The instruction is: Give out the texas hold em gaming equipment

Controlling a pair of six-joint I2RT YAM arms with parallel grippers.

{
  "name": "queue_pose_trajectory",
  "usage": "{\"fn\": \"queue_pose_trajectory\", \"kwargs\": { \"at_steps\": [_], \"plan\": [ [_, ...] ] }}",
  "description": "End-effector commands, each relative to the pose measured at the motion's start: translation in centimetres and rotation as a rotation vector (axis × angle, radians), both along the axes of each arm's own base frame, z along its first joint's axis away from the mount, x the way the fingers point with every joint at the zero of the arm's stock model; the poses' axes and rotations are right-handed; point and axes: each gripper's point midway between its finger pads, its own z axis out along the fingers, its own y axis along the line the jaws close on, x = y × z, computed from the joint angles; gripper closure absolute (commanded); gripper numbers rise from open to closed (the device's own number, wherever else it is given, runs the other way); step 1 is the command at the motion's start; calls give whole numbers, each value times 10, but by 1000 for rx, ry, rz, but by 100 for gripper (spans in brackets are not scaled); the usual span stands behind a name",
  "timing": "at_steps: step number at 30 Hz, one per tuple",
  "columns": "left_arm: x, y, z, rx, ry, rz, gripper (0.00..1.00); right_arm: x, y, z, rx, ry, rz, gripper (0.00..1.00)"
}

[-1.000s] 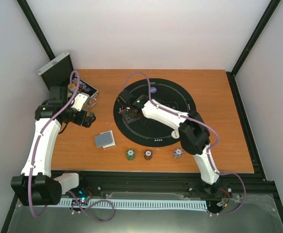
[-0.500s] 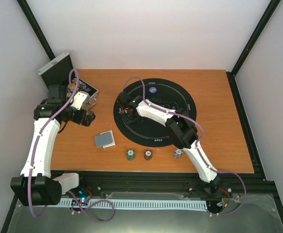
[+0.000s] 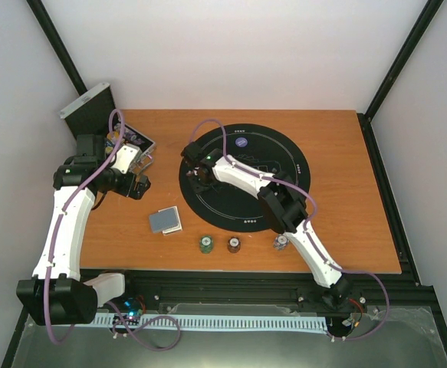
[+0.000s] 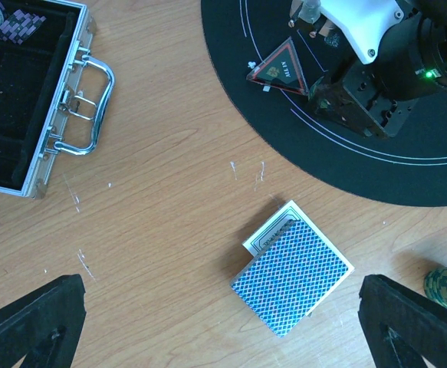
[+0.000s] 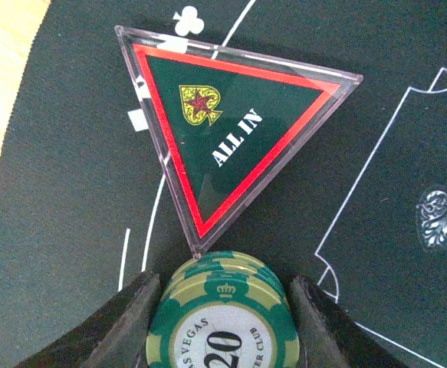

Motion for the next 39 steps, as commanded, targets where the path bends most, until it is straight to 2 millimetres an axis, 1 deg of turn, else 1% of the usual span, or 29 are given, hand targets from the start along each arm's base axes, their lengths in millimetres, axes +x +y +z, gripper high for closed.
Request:
{"fn": "queue_pose_trajectory", "kwargs": {
  "at_steps": [1,2,4,7,10,13,16,19,23,25,28,30,33,34,36,38,39],
  "plan": [
    [1,1,10,10,-27,-10,0,0,-10,-5,-17,18,-6,68],
    [1,1,10,9,-28,-12,0,-1,-12,-2,-18,12,-1,68],
    [0,1,10,6,-26,-11,0,-4,-15,10,-7,-6,5,68],
    [-1,0,10,2,-25,-10,0,-8,-14,24,24,-19,26,67],
    [-1,0,11,2,-28,-10,0,-11,-12,29,46,-13,43,67],
    [-1,0,12,3,-31,-9,0,-13,-11,21,40,6,47,67],
    [-2,0,14,3,-33,-9,0,-14,-12,6,25,26,42,67],
    [-2,0,13,3,-31,-11,0,-14,-13,-4,12,36,38,67],
    [-1,0,12,3,-30,-11,0,-9,-15,-7,-15,20,33,66],
    [-1,0,12,0,-29,-11,0,-8,-16,-7,-24,14,37,62],
    [-1,-1,12,-3,-29,-11,0,-7,-17,-4,-33,8,46,50],
    [-1,-1,12,-3,-29,-12,0,-6,-18,2,-34,-6,44,41],
    [-1,-1,13,-3,-29,-11,0,-3,-19,23,-25,-43,40,27],
    [-1,-1,13,-4,-28,-14,0,-3,-20,31,-20,-55,36,25],
    [-1,-1,13,-3,-28,-13,0,-4,-22,50,-11,-81,34,24],
    [-1,-1,13,-2,-27,-14,0,-13,-23,67,-7,-105,36,22],
    [-1,-1,13,-2,-27,-14,0,-21,-23,80,5,-119,40,22]
  ]
}}
